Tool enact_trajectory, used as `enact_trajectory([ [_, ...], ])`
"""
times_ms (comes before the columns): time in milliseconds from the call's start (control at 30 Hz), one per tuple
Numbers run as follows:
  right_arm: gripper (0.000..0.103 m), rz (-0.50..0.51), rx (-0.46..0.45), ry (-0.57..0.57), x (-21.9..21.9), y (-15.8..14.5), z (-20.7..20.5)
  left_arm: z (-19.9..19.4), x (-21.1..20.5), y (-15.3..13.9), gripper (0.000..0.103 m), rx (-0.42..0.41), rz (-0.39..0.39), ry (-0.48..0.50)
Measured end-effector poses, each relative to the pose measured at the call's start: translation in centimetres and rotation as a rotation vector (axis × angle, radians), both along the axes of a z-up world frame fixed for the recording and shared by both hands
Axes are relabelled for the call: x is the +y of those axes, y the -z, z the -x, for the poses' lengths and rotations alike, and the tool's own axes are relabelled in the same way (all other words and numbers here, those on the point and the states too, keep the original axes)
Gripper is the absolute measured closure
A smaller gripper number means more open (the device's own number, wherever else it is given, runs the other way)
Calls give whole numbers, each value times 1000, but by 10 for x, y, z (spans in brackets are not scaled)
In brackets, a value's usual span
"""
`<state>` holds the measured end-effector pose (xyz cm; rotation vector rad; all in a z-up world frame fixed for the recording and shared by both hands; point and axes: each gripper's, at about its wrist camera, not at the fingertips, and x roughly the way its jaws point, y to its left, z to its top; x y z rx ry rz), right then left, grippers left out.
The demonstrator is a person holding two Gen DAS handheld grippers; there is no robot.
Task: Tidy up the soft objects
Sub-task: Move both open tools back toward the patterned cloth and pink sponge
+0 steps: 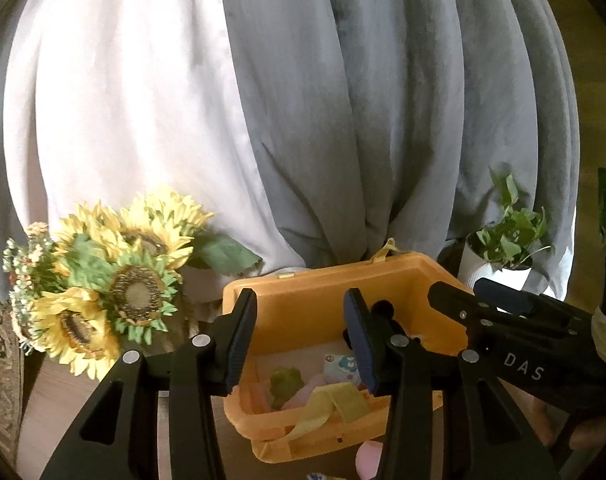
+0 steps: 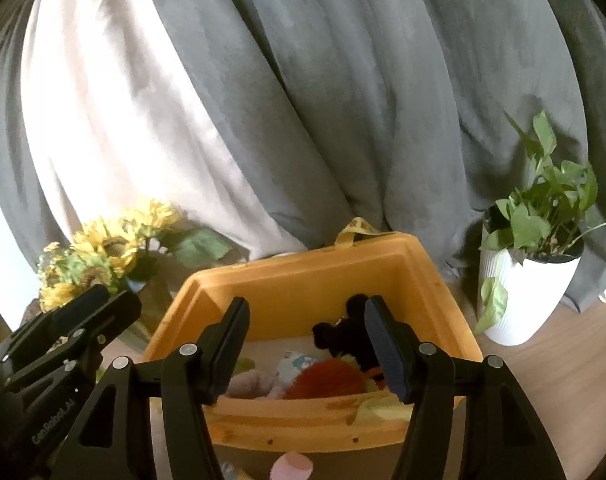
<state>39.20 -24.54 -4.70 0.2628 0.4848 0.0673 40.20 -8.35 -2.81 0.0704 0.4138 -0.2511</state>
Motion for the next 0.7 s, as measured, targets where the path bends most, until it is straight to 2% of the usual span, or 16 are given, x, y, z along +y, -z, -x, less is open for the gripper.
enact_trajectory([
  [300, 42, -9, -25, -9, 10, -8, 28, 28, 14, -4, 58, -5, 17, -12],
  [700, 42, -5, -16, -10, 23, -3, 60, 65, 29, 7, 58, 21, 6, -18],
])
